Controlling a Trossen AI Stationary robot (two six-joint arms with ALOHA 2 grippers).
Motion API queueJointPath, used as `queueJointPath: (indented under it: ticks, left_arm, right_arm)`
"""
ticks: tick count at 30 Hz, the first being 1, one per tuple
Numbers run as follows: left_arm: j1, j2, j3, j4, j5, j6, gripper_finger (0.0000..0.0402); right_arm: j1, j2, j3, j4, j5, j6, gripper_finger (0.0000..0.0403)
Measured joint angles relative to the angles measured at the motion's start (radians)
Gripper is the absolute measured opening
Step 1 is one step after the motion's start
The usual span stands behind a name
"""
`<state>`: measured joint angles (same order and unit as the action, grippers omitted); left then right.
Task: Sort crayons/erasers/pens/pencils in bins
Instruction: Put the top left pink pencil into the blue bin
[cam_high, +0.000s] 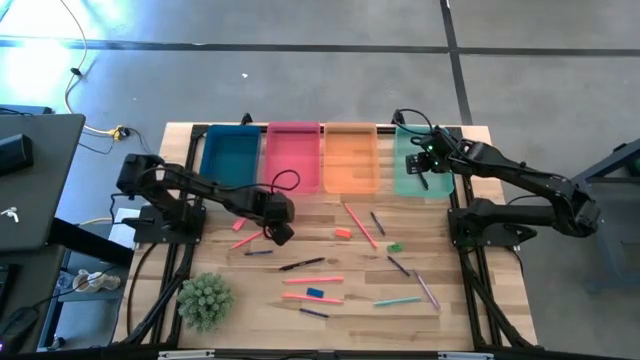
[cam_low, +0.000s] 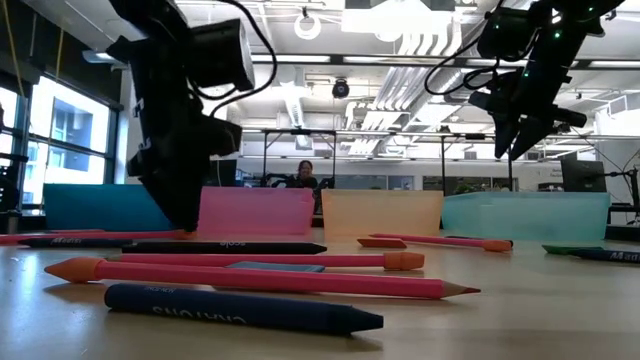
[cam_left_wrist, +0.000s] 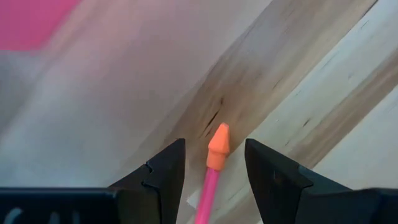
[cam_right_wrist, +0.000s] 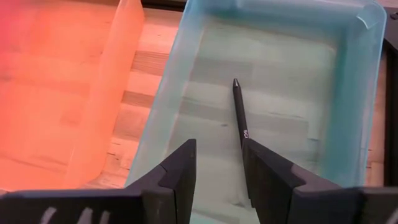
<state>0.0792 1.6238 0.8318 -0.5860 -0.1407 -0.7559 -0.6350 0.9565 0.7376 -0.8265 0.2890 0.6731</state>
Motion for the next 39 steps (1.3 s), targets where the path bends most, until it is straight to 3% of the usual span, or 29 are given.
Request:
queueJointPath:
  ticks: [9,23,32,39]
  left_arm:
    - [-0.021,0.059,0.004,0.012,-0.007,-0.015,0.0132]
    - [-0.022,0.056,0.002,0.017,-0.004,0.000,0.0017]
    - [-0.013,0.023,0.020,-0.017,-0.010,0.040,0.0018]
    - [-0.014,-0.013,0.125,-0.100,0.005,0.053,0.0018]
  right_arm:
    - [0.000,0.000,0.000,0.000,0.000,-0.002,0.0124]
    - [0.007,-0.004,0.000,0.012,-0.006,-0.132,0.0124]
    - [0.054,-0.051,0.001,0.057,-0.008,-0.205,0.0124]
    - [0.105,-0.103,0.001,0.100,-0.013,-0.273,0.0124]
